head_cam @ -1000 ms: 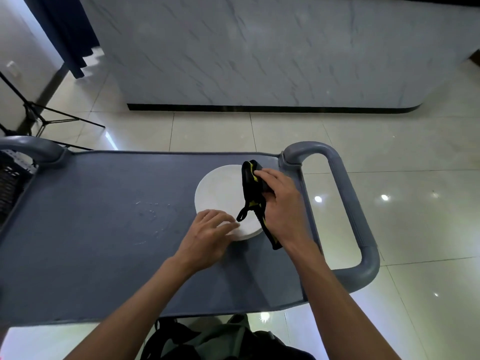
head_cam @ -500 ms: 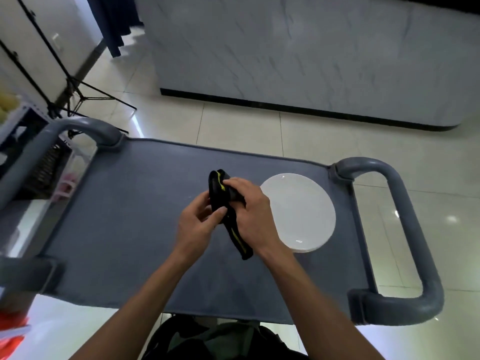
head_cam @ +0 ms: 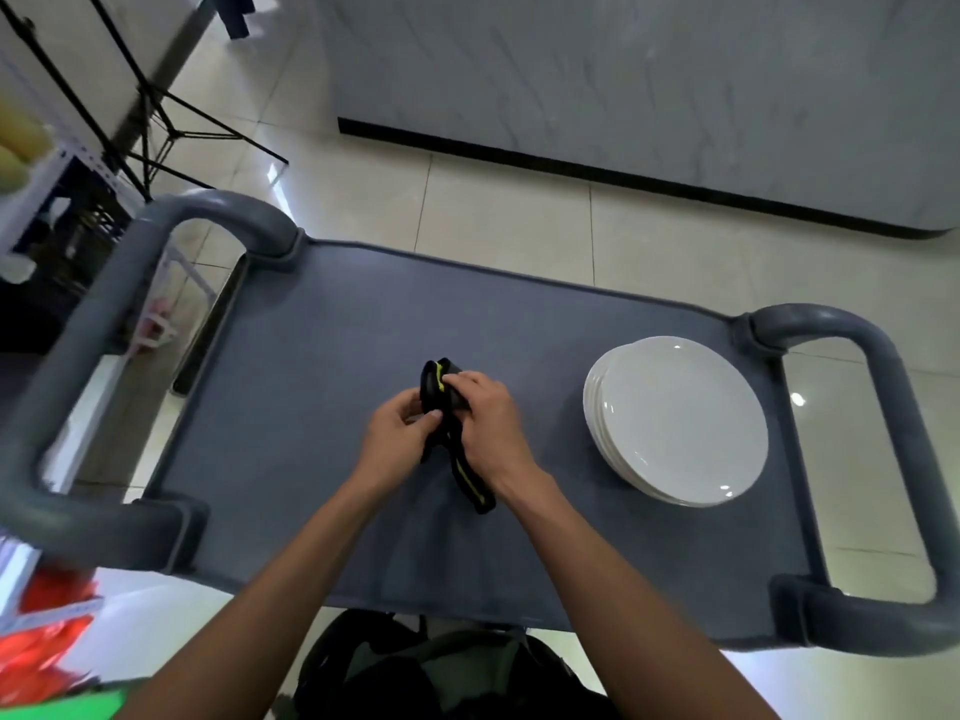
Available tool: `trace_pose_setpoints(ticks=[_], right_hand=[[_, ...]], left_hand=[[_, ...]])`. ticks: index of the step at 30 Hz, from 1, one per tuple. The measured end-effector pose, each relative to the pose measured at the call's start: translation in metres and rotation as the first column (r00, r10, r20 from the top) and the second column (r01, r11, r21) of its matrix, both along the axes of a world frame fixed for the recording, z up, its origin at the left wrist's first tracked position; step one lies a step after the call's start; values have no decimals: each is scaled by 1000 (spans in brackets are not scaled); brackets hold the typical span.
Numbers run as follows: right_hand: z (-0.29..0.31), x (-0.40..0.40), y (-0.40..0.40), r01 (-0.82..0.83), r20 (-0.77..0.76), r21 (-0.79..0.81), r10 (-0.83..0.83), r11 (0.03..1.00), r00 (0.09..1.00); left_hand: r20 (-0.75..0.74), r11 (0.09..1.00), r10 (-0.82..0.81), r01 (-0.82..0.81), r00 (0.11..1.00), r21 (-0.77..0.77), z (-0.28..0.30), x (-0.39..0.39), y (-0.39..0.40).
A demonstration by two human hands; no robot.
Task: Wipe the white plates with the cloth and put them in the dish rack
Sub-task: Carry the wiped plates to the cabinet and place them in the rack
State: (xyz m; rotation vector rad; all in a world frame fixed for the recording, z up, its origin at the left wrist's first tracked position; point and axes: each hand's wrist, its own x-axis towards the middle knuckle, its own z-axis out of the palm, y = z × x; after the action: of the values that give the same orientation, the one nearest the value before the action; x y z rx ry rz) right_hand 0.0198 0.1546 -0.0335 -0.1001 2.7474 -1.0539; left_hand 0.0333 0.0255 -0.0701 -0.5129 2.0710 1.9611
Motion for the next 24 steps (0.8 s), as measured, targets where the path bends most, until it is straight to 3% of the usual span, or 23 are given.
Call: trace_pose_setpoints(ticks=[4,9,17,24], right_hand=[[-8,0,-2,7,42,76,-11,997,999],[6,4,20,86,-41,125,-82,988,996],[47,27,96,328,-228,82,-303,941,925],[50,51,197,593,-120,226,-582,773,804]], left_hand=[[20,993,6,-3,1000,-118,-7,-9,-12],[-101,943,-101,63,990,-327,3,-23,-9],[-155,902,-364,305,919,-305,37,-42,70],[12,850,-482,471,876,-236,59,-53,144]])
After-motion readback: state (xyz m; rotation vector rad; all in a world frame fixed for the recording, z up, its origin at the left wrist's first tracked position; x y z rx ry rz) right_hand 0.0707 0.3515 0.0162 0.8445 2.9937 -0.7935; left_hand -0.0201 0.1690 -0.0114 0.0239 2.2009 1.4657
